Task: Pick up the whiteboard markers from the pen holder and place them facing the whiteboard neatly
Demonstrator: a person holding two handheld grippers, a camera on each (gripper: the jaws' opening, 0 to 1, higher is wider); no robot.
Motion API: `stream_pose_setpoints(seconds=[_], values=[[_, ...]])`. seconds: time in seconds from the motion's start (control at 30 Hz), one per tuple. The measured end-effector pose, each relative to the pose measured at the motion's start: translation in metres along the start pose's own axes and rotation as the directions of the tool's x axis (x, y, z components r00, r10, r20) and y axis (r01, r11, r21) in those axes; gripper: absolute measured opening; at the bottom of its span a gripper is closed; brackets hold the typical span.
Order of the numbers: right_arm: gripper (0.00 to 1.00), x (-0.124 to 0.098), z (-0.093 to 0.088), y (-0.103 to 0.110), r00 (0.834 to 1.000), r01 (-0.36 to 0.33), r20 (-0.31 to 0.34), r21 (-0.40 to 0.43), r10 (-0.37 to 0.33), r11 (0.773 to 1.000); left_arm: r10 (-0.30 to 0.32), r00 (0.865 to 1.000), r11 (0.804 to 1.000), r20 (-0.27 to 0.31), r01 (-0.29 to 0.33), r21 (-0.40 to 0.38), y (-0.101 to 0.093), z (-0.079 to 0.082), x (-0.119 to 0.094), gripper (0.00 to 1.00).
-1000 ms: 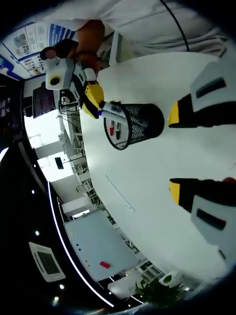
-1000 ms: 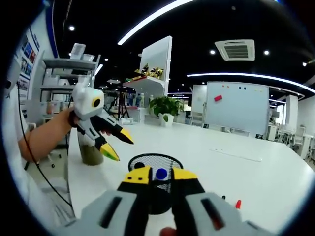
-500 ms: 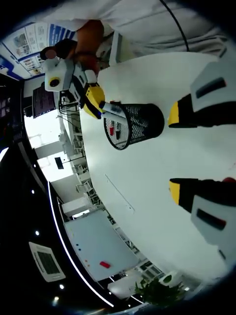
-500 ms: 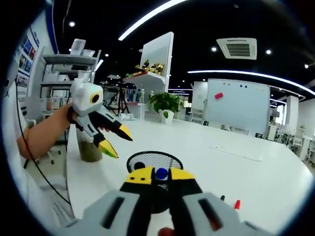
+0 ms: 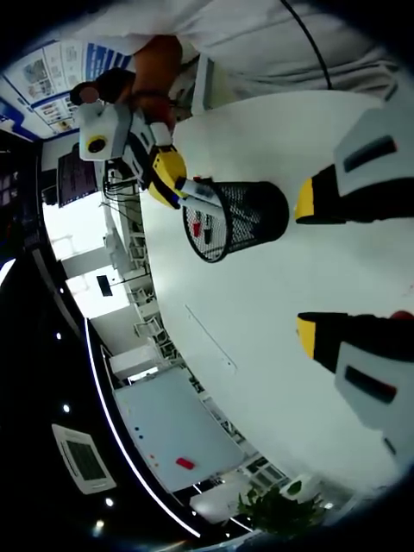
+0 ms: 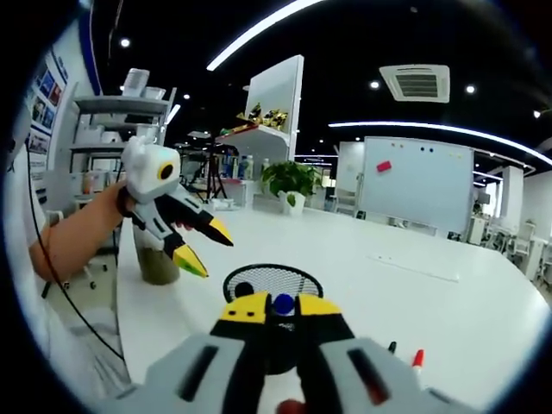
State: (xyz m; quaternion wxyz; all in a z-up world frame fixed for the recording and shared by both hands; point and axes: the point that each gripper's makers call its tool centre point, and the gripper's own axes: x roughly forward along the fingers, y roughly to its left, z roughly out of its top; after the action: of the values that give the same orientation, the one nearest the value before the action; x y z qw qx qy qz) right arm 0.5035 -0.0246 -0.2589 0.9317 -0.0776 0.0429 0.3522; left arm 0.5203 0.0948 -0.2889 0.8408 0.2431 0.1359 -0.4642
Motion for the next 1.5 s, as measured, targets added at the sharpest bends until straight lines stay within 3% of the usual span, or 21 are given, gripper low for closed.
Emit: stream_pose_setpoints(seconds=[0.57,0.77,1.03,1.5], values=[[0.07,-0.003,0.003,0.004,0.999,0.031,0.015,-0.069,-0.030,0.997,-0.006,1.000,1.000,-0.005,0.006,-0.002,-0.001,0.000,0.000,0.43],[0.07,-0.007,0.008,-0.006,0.998,0.055,0.041,-0.053,-0.052,0.997,-0.006,1.000,1.000,-0.006,0.006,-0.003,-0.002,0.000,0.000,0.43],[0.06,-0.012,0.021,-0.003,0.994,0.080,0.086,-0.073,-0.073,0.994,-0.007,1.000,1.000,-0.010,0.007,-0.007,-0.003,0.000,0.000,0.43],[0.06,-0.031,0.044,-0.005,0.977,0.109,0.185,-0.019,-0.103,0.994,-0.009,1.000,1.000,-0.013,0.009,-0.010,-0.006,0.001,0.000,0.43]])
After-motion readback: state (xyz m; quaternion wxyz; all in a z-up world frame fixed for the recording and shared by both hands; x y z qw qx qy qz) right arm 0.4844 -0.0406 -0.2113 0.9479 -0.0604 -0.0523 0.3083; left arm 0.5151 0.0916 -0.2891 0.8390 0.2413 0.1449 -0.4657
